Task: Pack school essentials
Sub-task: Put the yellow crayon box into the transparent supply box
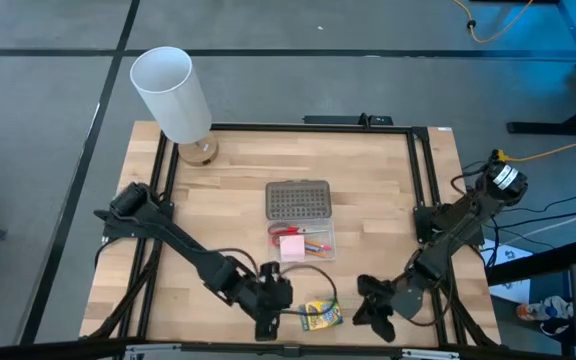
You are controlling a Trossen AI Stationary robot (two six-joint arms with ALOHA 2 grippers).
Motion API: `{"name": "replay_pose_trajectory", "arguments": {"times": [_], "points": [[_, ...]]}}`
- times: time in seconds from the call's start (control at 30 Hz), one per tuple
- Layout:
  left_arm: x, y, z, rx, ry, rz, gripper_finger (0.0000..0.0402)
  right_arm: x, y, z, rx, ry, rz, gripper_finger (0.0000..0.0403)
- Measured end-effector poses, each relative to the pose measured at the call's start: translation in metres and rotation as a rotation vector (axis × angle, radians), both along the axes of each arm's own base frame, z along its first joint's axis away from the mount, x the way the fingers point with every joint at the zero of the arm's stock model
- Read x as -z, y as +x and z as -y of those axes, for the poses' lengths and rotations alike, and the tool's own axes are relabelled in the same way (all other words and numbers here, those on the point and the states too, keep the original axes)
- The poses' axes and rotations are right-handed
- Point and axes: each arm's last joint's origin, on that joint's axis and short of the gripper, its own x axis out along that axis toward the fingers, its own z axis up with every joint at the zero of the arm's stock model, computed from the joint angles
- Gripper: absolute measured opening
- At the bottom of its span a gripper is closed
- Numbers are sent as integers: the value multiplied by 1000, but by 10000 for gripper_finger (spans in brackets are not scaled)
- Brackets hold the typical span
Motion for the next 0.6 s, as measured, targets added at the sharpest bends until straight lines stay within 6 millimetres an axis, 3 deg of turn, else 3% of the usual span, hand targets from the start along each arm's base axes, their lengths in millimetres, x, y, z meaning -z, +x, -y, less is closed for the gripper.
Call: {"name": "replay_pose_trajectory", "arguments": {"times": [0.13,0.23,0.47,0.6], "points": [[42,13,10,66,29,-84,3,26,-10,5,92,-8,-43,56],[66,19,14,81,57,-113,1,35,-13,2,92,-14,-73,56],[93,40,11,104,16,-78,1,53,-11,7,158,-68,-178,56],[97,48,4,120,-4,-74,1,64,-7,13,218,-94,-240,56]]}}
